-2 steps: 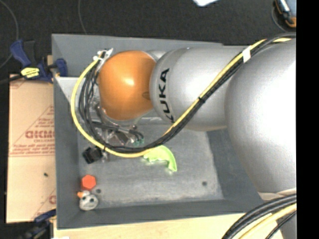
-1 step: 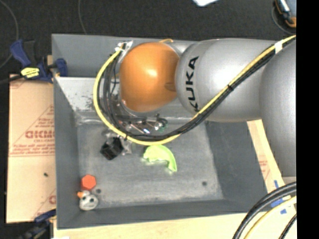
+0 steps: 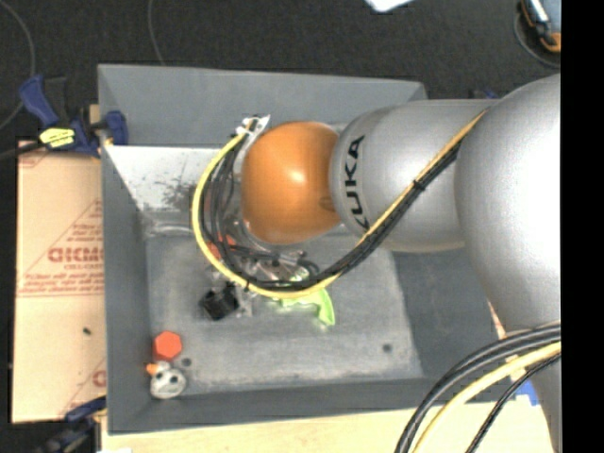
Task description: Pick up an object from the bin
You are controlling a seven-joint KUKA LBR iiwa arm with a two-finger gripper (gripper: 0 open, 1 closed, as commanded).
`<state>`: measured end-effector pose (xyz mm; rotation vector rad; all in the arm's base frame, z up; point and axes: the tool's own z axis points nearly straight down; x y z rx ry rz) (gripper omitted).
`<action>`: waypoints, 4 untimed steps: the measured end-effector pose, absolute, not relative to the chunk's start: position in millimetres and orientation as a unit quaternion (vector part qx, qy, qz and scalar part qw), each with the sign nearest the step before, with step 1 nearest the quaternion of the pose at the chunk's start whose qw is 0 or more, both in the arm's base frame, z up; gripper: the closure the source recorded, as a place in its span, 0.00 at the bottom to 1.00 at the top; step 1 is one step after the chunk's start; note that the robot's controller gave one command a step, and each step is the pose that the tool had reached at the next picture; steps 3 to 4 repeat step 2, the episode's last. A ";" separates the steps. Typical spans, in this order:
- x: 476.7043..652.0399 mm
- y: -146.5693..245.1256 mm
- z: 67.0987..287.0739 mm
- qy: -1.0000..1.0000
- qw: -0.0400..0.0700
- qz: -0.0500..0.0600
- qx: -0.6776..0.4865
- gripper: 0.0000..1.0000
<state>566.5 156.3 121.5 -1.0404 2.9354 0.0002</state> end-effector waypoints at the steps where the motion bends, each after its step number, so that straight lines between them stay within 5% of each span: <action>1: 566.5 156.2 121.5 0.943 0.013 0.000 -0.333 1.00; 2: 566.7 142.4 205.2 0.941 0.013 0.000 -0.337 1.00; 4: 566.7 142.4 205.2 0.941 0.013 0.000 -0.337 1.00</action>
Offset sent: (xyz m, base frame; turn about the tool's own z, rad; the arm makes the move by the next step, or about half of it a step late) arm 0.0004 -0.0205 0.1283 -0.0121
